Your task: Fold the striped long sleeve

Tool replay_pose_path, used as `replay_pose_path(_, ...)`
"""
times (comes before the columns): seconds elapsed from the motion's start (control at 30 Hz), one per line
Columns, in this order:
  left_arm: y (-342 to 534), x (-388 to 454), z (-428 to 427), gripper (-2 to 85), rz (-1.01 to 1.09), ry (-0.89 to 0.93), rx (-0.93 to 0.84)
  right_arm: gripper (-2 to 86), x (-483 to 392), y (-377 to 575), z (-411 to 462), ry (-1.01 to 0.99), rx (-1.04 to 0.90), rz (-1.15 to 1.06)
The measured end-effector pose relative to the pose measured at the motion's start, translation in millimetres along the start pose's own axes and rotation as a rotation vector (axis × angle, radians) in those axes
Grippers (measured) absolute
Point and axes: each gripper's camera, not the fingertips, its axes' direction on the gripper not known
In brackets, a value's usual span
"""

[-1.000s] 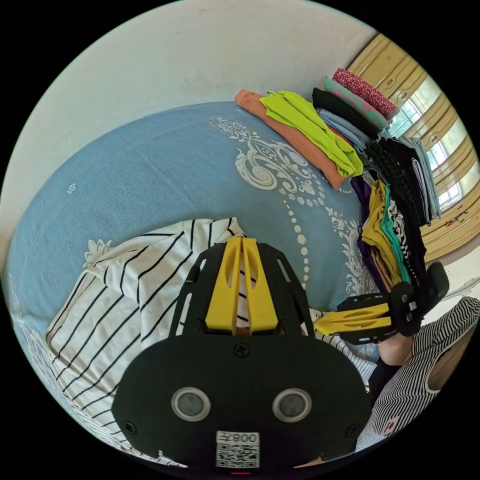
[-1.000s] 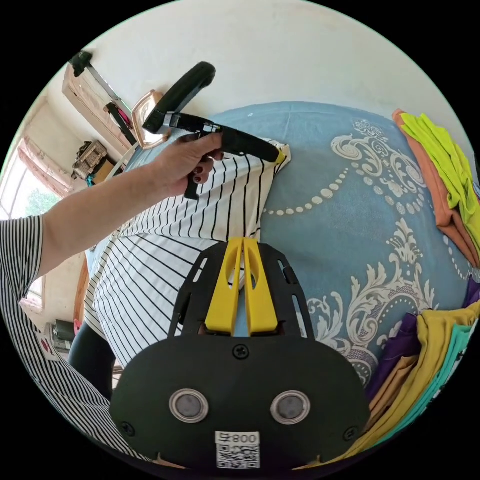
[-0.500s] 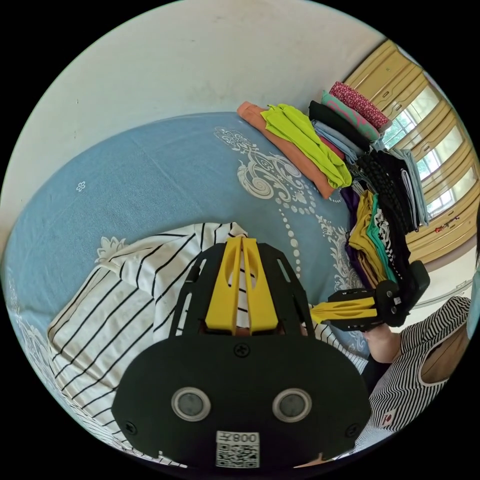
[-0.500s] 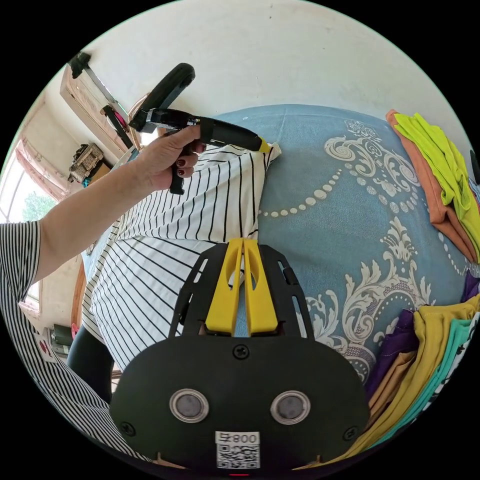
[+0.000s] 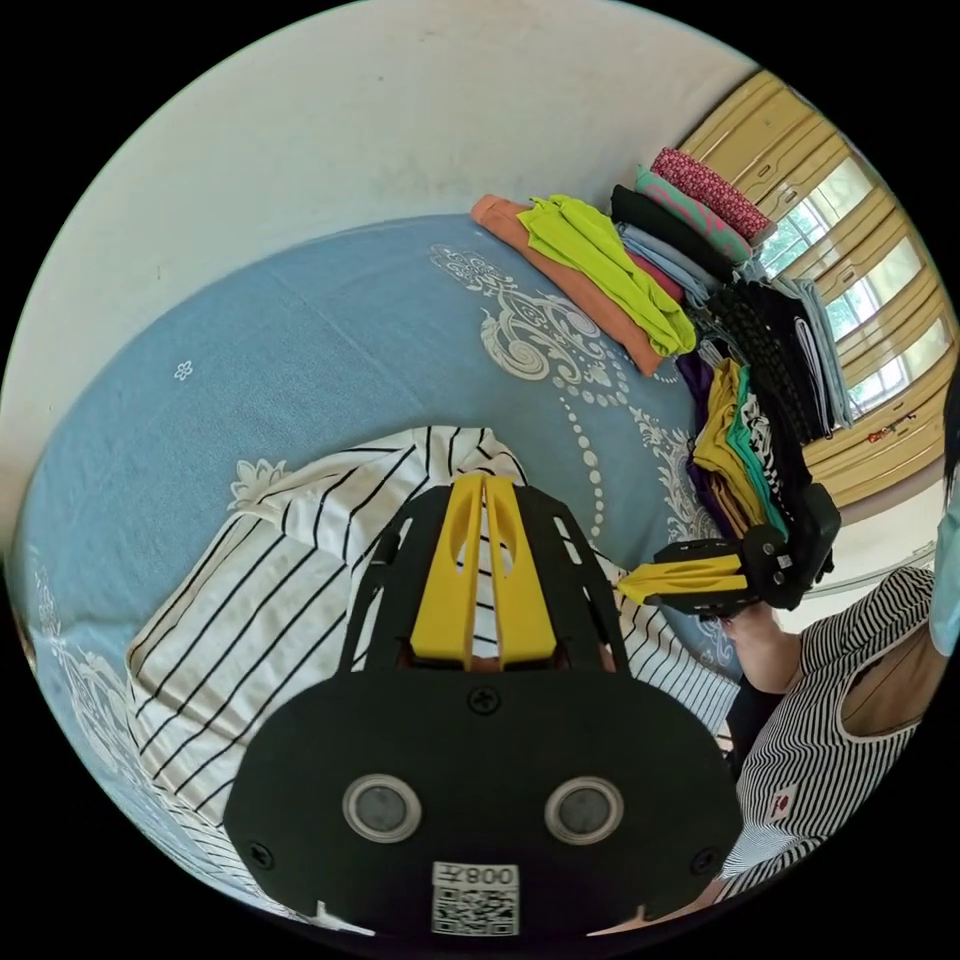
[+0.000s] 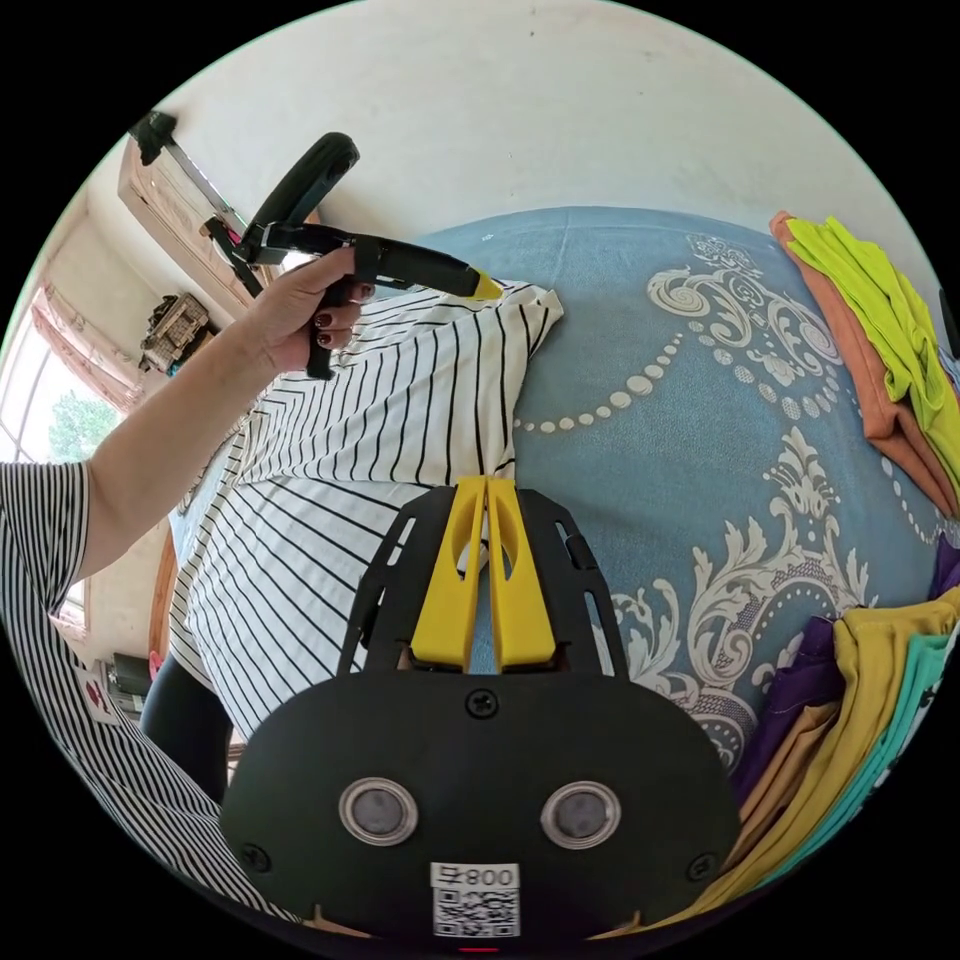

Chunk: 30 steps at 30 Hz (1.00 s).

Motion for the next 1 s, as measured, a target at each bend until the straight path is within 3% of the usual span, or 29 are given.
replay_pose_path(0.17,11.4,-9.9,33.7,0.2,0.011,0.076,0.0,0.1,2.3,-6.2,-16.5,0.005,0.002,0.006)
replay_pose_path(0.27,16.3,-11.9,71.1,0.2,0.016,-0.002,-0.071,0.1,2.8,-10.9,-27.6,0.01,0.002,0.007)
replay_pose_path(0.4,35.2,-24.0,96.9,0.1,-0.016,-0.062,-0.028,0.1,2.7,-19.2,-44.1,0.016,-0.001,0.002)
replay_pose_path(0.67,104.4,-61.8,124.7,0.1,-0.108,0.073,0.043,0.1,-5.8,-38.6,-75.9,0.058,-0.005,-0.025)
replay_pose_path(0.8,172.0,-71.1,110.1,0.2,-0.147,0.1,0.139,0.1,-19.5,-50.2,-92.6,0.134,-0.002,-0.06)
replay_pose_path(1.0,341.2,-77.2,82.0,0.2,-0.354,-0.099,0.16,0.1,-18.9,-73.5,-120.5,0.128,-0.004,-0.049)
